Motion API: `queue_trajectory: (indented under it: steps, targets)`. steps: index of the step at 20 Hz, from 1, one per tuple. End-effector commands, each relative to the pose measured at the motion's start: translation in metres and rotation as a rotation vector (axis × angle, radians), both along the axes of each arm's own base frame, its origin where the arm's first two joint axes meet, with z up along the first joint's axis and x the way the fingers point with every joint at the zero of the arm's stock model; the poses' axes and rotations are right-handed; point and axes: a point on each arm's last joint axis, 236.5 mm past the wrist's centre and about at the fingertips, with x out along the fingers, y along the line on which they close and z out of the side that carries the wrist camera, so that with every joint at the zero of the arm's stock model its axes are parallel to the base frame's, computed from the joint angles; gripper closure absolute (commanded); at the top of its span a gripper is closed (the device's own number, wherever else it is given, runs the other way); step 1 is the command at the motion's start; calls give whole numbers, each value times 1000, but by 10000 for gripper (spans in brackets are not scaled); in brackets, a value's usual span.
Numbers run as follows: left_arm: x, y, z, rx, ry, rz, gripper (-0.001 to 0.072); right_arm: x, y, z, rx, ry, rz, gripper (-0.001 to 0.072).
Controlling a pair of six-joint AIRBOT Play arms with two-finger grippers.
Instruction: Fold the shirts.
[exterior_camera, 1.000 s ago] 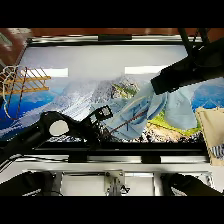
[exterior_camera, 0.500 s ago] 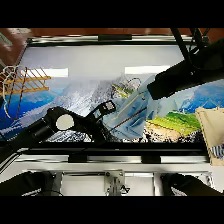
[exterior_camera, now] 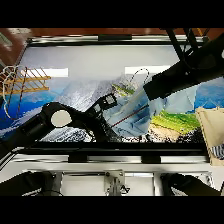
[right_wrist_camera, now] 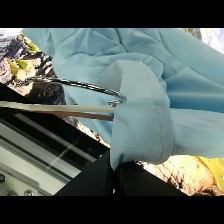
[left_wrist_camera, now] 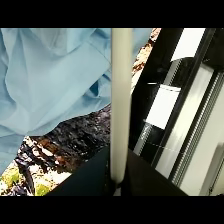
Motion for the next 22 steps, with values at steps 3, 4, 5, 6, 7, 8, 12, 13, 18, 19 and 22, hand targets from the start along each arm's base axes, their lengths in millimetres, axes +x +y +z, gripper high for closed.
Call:
queue_trajectory:
  steps: [3,4,5,6,7,8,12,13,18,19,22]
  targets:
    - [12,19,0,20,32,50,659,6,-16,-3,-44,-3,-83,276]
    - [17,23,1,19,31,65,659,8,-20,-2,-55,-11,-94,160]
    - [21,27,1,20,28,76,660,11,-27,0,-73,-30,-116,160]
    - [24,30,1,22,25,79,659,15,-38,3,-102,-58,-150,160]
    - [26,33,0,25,24,79,659,21,-52,11,-133,-107,-195,160]
    - [27,35,0,29,26,82,660,27,-64,20,-153,-160,-234,160]
    - [26,38,-1,42,14,57,659,59,-128,36,-150,-249,-419,161]
    - [26,38,-1,43,9,51,659,68,-153,29,-165,-229,-462,161]
    - [27,39,-1,47,-10,29,660,103,-201,-30,-280,-104,34,161]
    - [28,40,-1,47,-10,32,659,104,-196,-42,-302,-86,198,161]
    - [34,45,-1,49,-13,45,660,107,-167,-71,-254,-58,541,162]
